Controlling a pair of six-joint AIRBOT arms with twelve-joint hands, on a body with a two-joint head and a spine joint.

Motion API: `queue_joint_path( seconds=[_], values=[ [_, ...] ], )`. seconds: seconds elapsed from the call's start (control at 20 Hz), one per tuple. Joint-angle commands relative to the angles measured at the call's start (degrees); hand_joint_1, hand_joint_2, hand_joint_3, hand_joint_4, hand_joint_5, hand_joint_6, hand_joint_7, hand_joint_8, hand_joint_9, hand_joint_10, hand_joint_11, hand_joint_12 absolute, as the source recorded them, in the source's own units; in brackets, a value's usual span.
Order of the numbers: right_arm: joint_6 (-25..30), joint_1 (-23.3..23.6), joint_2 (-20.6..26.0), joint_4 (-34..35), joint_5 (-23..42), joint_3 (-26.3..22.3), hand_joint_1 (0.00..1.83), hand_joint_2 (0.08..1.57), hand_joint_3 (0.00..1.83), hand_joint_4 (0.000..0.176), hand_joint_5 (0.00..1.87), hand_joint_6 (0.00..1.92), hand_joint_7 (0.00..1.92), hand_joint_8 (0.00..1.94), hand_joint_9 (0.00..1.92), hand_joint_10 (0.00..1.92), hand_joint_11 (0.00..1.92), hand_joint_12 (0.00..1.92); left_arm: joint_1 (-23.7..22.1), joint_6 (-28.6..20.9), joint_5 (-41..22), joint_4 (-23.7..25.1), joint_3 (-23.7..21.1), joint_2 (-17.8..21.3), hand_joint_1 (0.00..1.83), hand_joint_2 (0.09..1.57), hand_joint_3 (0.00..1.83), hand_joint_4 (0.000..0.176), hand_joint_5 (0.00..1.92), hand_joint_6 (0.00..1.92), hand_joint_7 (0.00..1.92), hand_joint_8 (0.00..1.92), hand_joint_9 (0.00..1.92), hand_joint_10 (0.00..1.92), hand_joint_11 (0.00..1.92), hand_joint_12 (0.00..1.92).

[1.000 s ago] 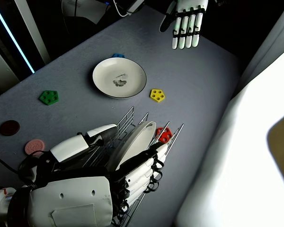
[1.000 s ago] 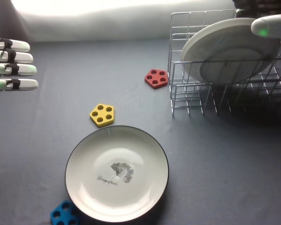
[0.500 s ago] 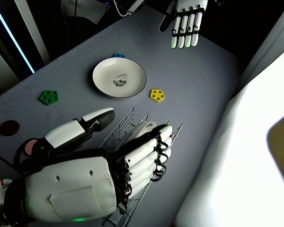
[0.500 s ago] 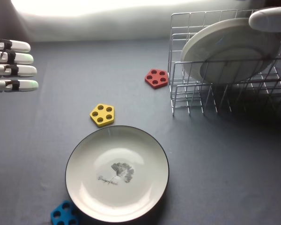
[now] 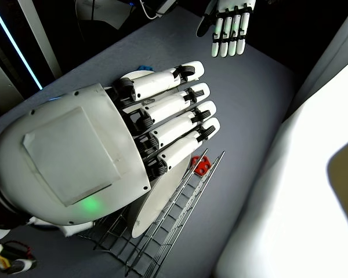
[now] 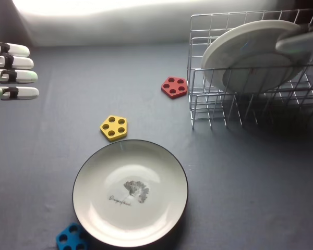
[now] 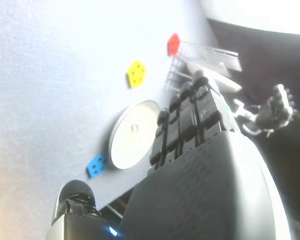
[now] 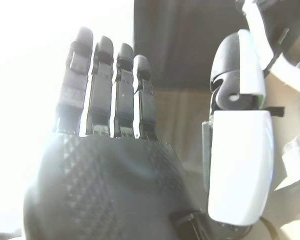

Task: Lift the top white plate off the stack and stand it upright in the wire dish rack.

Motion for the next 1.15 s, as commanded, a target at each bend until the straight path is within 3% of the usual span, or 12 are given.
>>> queue_joint_path(
  seconds=[0.0, 0.1, 0.3, 0.45, 0.75, 1.1],
  values=[
    [-1.97, 1.14, 1.09, 3.65, 4.26, -0.49, 0.96, 0.98, 0.0, 0.0, 0.37, 0.0, 0.39, 0.0, 0.4, 0.0, 0.41, 0.0, -1.04, 0.71, -3.89, -5.17, 0.1, 0.58, 0.06, 0.98, 0.0, 0.0, 0.07, 0.0, 0.07, 0.0, 0.07, 0.01, 0.12, 0.02],
    [-9.8, 2.38, 2.41, -0.44, 3.03, -3.59, 0.97, 0.99, 0.0, 0.0, 0.34, 0.0, 0.38, 0.0, 0.38, 0.0, 0.39, 0.0, -1.04, 0.76, -3.88, -5.17, 0.1, 0.58, 0.06, 0.98, 0.0, 0.0, 0.06, 0.0, 0.06, 0.0, 0.06, 0.0, 0.11, 0.01],
    [-13.53, 2.81, 4.04, -4.23, 1.94, -7.54, 0.92, 1.0, 0.01, 0.0, 0.3, 0.0, 0.32, 0.0, 0.35, 0.0, 0.37, 0.0, -1.03, 0.76, -3.89, -5.17, 0.11, 0.61, 0.07, 0.98, 0.0, 0.0, 0.05, 0.0, 0.06, 0.0, 0.06, 0.0, 0.11, 0.02],
    [-19.07, 2.83, 6.86, -6.55, 1.93, -11.91, 0.79, 1.04, 0.02, 0.0, 0.27, 0.0, 0.3, 0.0, 0.32, 0.0, 0.36, 0.0, -1.01, 0.76, -4.15, -5.17, 0.1, 0.63, 0.06, 0.97, 0.0, 0.0, 0.06, 0.01, 0.07, 0.0, 0.07, 0.01, 0.14, 0.03],
    [-19.24, 2.71, 9.98, -8.44, 1.61, -17.12, 0.89, 0.98, 0.0, 0.0, 0.27, 0.0, 0.3, 0.02, 0.32, 0.01, 0.37, 0.01, -0.95, 0.73, -4.84, -5.2, 0.08, 0.72, 0.07, 0.98, 0.0, 0.0, 0.05, 0.0, 0.06, 0.0, 0.05, 0.0, 0.11, 0.01],
    [-19.24, 2.59, 11.62, -11.03, 1.05, -20.06, 0.96, 1.02, 0.0, 0.0, 0.34, 0.02, 0.32, 0.01, 0.31, 0.01, 0.32, 0.01, -0.74, 0.76, -5.27, -5.21, 0.12, 0.84, 0.07, 0.98, 0.0, 0.0, 0.05, 0.0, 0.09, 0.0, 0.1, 0.0, 0.14, 0.02]
  ],
)
